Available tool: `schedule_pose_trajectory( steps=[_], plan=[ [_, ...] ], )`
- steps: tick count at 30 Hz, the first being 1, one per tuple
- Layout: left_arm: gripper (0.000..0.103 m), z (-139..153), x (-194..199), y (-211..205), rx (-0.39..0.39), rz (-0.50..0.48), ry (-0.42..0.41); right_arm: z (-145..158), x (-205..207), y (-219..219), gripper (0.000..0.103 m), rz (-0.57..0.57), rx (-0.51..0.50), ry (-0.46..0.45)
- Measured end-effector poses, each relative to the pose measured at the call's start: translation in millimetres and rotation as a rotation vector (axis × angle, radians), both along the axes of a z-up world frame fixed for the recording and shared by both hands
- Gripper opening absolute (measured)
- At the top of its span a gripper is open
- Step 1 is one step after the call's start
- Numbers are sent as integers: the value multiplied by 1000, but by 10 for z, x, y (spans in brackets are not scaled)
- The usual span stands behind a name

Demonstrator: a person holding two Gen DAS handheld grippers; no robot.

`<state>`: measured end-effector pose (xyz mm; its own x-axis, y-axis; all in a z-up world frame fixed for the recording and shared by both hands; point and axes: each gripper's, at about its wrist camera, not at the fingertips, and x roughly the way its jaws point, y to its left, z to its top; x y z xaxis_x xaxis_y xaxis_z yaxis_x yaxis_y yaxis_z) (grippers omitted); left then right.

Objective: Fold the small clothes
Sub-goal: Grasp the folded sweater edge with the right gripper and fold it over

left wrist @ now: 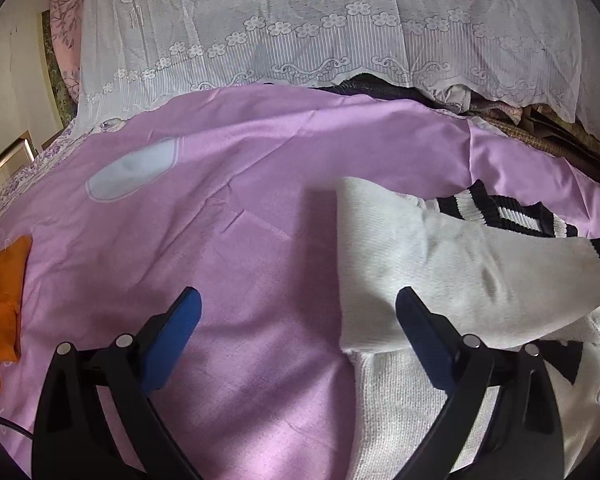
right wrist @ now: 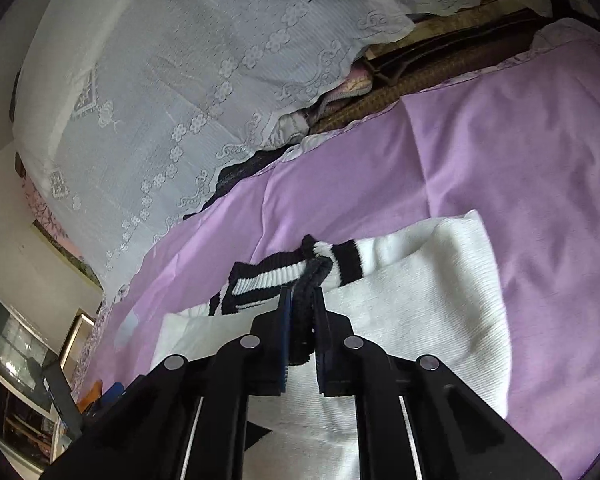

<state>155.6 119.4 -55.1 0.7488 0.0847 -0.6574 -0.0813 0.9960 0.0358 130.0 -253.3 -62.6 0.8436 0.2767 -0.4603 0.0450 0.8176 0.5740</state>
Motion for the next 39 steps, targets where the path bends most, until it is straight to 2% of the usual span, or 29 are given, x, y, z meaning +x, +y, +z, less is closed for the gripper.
schedule_pose_trajectory(
  steps=[6, 10, 12, 15, 18, 22, 24, 26, 28, 31, 32, 34, 35, 36, 39],
  plan=[
    [96, -39, 42, -47, 20, -9, 31, -86, -141, -530, 10, -98, 44, 19],
    [96, -128, 107, -100, 63, -4, 85, -340, -46, -629, 10, -82, 33, 109],
    [96, -112, 86, -104, 65, 3, 76, -488, 19, -623, 11, -92, 6, 159],
    [96, 32, 3, -141, 46, -17, 25, -535, 25, -649, 11, -87, 23, 174],
    [96, 215, -18, -314, 22, -92, 5, -481, -56, -685, 15, -117, 76, 162],
    [96, 366, 40, -622, 62, -147, -24, -206, -207, -647, 15, -146, 39, 45],
    [96, 366, 152, -730, 29, -179, -2, -101, -170, -542, 14, -98, 18, 14],
    [96, 293, 292, -814, 7, -202, 38, -103, -67, -422, 14, -40, 9, 28],
    [96, 162, 454, -870, 48, -181, 84, -169, 45, -334, 14, -7, -11, 61],
    [98, -97, 645, -759, 92, -92, 153, -323, 186, -254, 12, 18, -65, 139],
    [99, -183, 706, -642, 56, -69, 175, -379, 217, -264, 7, 16, -71, 161],
    [99, -250, 800, -357, -94, -22, 220, -419, 228, -300, 2, 22, -57, 166],
    [99, -267, 829, -274, -136, -16, 235, -424, 232, -322, 0, 20, -51, 167],
    [99, -277, 838, -245, -154, -22, 238, -437, 231, -333, 0, 18, -47, 165],
    [99, -244, 770, -329, -85, -21, 206, -430, 193, -345, 0, -9, -37, 156]
  ],
)
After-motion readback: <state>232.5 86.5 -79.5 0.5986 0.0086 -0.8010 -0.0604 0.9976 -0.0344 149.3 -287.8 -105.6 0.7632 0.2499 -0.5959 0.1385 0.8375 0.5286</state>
